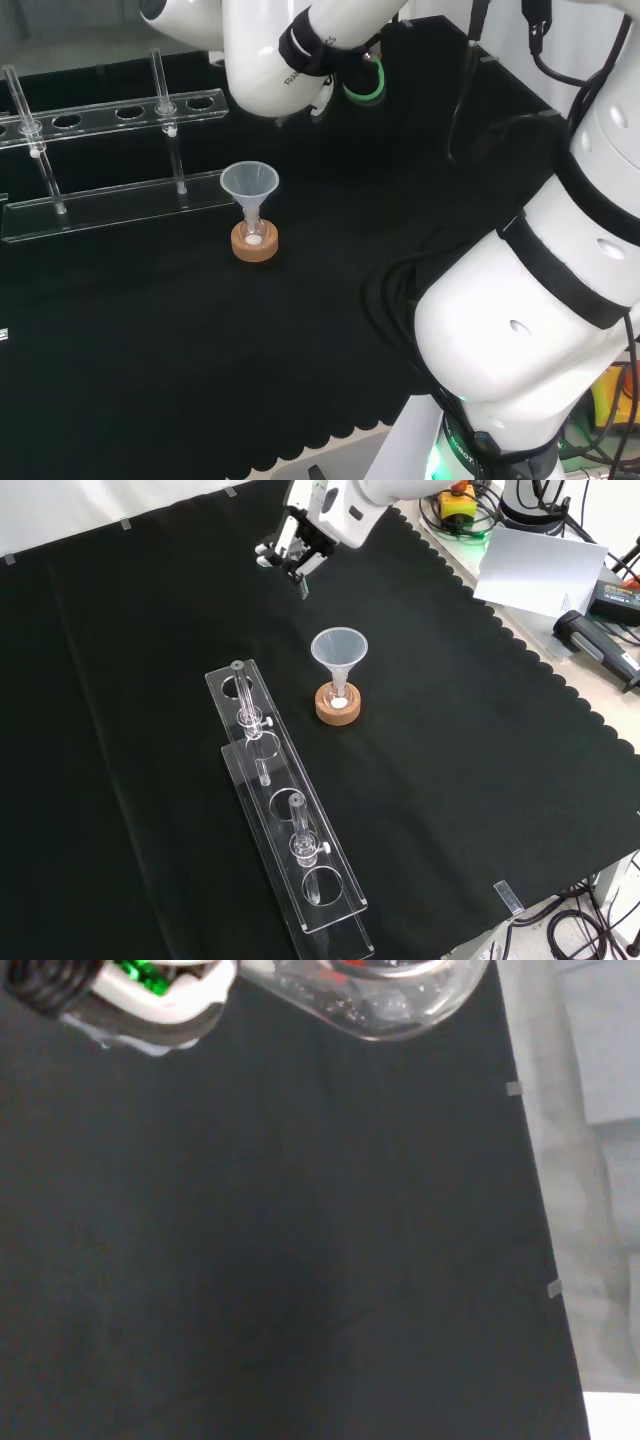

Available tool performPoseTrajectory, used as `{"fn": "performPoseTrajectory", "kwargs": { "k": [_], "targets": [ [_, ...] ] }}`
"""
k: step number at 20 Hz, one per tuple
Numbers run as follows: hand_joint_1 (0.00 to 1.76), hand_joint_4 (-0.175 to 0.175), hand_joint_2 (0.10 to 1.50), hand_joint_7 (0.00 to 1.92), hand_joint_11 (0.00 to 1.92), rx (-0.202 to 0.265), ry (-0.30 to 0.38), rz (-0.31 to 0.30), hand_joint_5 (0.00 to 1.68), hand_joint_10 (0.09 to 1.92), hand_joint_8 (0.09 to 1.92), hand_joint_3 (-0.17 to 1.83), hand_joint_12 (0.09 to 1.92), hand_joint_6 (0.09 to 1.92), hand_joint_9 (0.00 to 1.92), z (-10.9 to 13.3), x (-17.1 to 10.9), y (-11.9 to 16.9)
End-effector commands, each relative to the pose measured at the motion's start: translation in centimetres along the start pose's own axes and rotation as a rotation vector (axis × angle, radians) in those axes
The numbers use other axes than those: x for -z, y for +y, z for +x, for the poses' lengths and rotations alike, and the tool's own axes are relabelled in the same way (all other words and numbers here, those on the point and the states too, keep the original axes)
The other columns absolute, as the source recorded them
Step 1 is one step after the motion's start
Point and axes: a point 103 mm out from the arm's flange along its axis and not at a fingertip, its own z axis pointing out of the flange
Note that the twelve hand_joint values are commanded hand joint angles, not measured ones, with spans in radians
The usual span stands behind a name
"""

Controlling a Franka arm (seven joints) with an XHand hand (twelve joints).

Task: Pour all the NaCl from the weighing funnel into the round-bottom flask.

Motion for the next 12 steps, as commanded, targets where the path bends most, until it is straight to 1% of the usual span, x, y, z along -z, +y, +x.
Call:
{"fn": "performPoseTrajectory", "kwargs": {
  "k": [1, 3, 4, 9, 12],
  "targets": [
    [1.11, 0.175, 0.68, 1.69, 0.0, 0.006, -0.007, 0.016, 1.32, 0.09, 0.09, 0.58, 1.55, 0.55, 1.33, 1.8, 2.0, 0.7],
    [1.11, 0.175, 0.68, 1.69, 0.0, 0.005, -0.007, 0.018, 1.32, 0.09, 0.09, 0.58, 1.55, 0.55, 1.33, 2.0, 2.1, 0.7],
    [1.11, 0.175, 0.68, 1.69, 0.0, -0.001, -0.003, 0.027, 1.32, 0.09, 0.09, 0.58, 1.55, 0.55, 1.33, 1.6, 1.9, 0.6],
    [1.11, 0.175, 0.68, 1.69, 0.0, -0.02, -0.054, 0.032, 1.32, 0.09, 0.09, 0.58, 1.55, 0.55, 1.33, -0.2, 0.9, 0.0],
    [1.11, 0.175, 0.68, 1.69, 0.0, -0.03, -0.057, 0.034, 1.32, 0.09, 0.09, 0.58, 1.55, 0.55, 1.33, -0.9, 0.4, -0.4]
  ]
}}
